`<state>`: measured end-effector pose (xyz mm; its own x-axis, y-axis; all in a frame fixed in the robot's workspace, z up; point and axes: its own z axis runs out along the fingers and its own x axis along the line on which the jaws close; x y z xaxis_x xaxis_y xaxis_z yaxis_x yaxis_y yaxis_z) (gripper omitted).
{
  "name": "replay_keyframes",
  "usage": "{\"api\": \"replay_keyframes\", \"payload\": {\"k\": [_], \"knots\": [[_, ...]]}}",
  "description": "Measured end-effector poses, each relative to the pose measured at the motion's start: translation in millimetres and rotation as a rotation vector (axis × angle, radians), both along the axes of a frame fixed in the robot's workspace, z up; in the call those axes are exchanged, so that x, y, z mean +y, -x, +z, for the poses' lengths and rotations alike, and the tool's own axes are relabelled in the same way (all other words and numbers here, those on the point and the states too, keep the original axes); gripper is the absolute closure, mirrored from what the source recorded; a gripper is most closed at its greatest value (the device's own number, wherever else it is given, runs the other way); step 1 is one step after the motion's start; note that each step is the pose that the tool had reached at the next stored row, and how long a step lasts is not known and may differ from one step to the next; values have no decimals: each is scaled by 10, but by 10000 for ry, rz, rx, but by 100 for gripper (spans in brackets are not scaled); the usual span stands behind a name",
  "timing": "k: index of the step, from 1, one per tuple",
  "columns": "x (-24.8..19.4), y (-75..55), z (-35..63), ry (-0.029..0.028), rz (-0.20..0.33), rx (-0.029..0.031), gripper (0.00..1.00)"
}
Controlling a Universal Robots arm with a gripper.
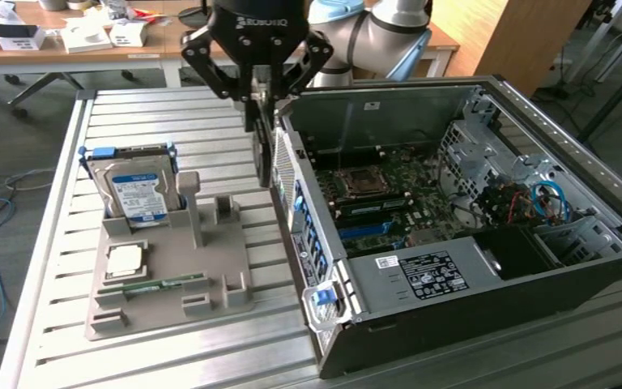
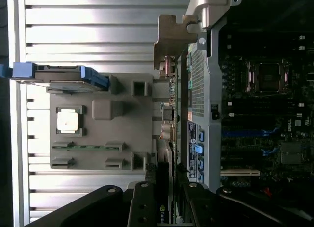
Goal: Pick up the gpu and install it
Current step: 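Pick up the gpu and move the gpu toward the slot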
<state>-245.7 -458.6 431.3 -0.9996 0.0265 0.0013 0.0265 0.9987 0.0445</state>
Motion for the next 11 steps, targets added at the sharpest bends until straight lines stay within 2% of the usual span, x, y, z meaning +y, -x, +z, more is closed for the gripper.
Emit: {"api": "replay_keyframes", "payload": {"k": [11], "knots": [[0,-463,0,1,1,13,74]]}}
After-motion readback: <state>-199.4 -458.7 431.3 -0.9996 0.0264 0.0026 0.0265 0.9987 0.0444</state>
